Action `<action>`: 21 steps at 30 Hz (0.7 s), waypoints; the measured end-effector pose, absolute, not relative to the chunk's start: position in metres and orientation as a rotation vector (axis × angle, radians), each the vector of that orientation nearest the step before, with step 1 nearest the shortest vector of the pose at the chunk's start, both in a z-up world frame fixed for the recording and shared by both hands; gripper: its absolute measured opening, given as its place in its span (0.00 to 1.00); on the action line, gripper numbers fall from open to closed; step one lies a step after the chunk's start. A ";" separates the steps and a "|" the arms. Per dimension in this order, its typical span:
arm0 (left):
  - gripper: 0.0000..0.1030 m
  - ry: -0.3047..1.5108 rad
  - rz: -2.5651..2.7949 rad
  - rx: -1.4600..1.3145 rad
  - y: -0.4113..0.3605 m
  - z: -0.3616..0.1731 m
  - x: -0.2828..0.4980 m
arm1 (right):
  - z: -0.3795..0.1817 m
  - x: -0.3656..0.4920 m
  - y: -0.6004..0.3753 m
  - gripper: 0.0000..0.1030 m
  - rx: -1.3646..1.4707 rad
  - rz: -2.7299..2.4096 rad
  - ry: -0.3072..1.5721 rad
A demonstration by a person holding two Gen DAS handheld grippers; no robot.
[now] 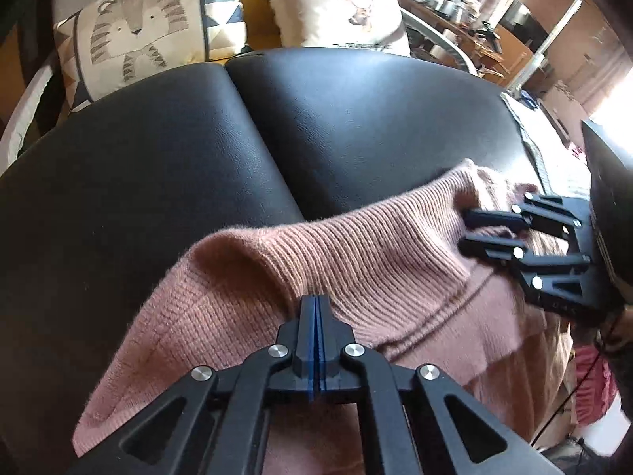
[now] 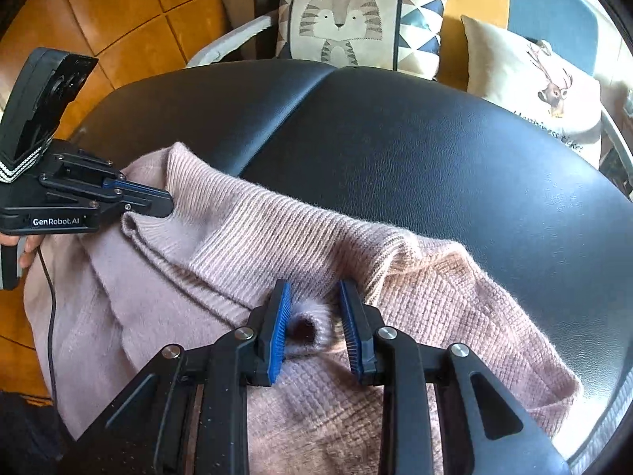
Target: Fold clothes
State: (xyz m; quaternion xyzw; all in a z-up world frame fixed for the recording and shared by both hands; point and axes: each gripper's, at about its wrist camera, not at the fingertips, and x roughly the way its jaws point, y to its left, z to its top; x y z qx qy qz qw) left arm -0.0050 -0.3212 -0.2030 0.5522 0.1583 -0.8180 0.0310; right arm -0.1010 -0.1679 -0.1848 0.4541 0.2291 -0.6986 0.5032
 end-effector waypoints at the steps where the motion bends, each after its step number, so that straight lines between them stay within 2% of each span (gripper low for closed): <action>1: 0.02 0.494 -2.531 1.701 -0.320 -0.203 -0.001 | -0.185 -0.103 -0.166 0.27 1.108 -1.679 0.533; 4: 0.03 0.519 -2.538 1.693 -0.327 -0.204 0.008 | -0.183 -0.106 -0.160 0.27 1.158 -1.663 0.434; 5: 0.15 0.512 -2.531 1.685 -0.329 -0.203 0.012 | -0.181 -0.106 -0.157 0.27 1.170 -1.663 0.393; 6: 0.19 0.506 -2.525 1.676 -0.331 -0.201 0.015 | -0.175 -0.105 -0.151 0.27 1.162 -1.670 0.367; 15: 0.19 0.594 -2.545 1.534 -0.342 -0.174 0.026 | -0.144 -0.091 -0.150 0.27 1.048 -1.687 0.339; 21: 0.19 0.603 -2.596 1.593 -0.316 -0.176 -0.011 | -0.168 -0.082 -0.200 0.28 1.162 -1.578 0.429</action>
